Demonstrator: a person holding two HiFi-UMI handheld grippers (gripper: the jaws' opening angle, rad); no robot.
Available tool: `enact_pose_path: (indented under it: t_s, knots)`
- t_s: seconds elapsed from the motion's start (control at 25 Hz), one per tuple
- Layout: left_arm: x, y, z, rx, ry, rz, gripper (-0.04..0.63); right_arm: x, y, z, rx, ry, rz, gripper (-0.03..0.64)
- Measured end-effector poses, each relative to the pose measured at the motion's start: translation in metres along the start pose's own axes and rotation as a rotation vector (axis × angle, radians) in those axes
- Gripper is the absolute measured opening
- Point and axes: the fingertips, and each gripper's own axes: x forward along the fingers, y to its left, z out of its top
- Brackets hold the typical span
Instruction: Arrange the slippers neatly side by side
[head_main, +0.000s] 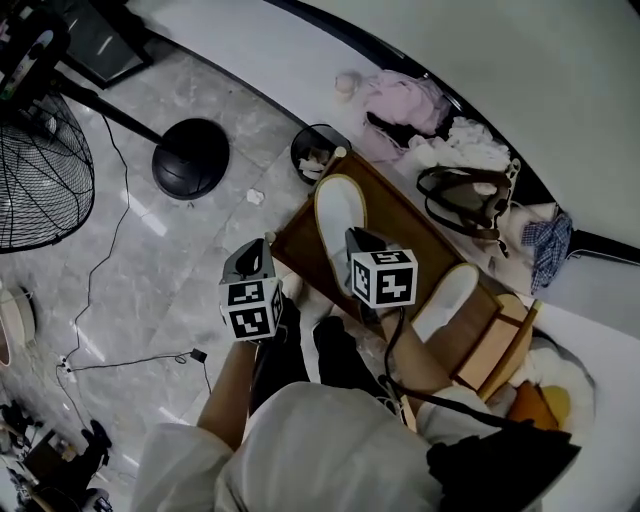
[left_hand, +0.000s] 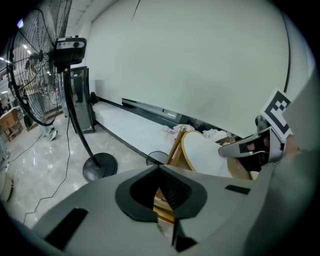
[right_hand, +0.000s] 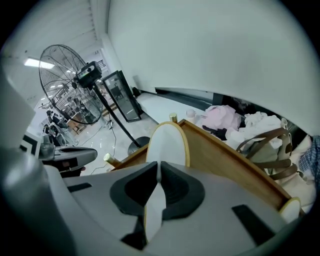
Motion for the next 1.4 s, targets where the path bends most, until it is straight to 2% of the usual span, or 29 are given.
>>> enact_pose_path:
  t_s: [0.48, 1.0, 1.4]
  knots:
    - [-0.006, -0.023, 0.019, 0.067, -0.037, -0.072, 0.003, -0.039, -0.021, 0.006, 0.128, -0.084, -0.086, 0.044]
    - [-0.009, -0.083, 0.038, 0.196, -0.068, -0.212, 0.003, -0.097, -0.061, -0.014, 0.315, -0.19, -0.208, 0.044]
    - [-0.01, -0.141, 0.041, 0.305, -0.069, -0.322, 0.003, -0.141, -0.094, -0.044, 0.449, -0.253, -0.293, 0.044]
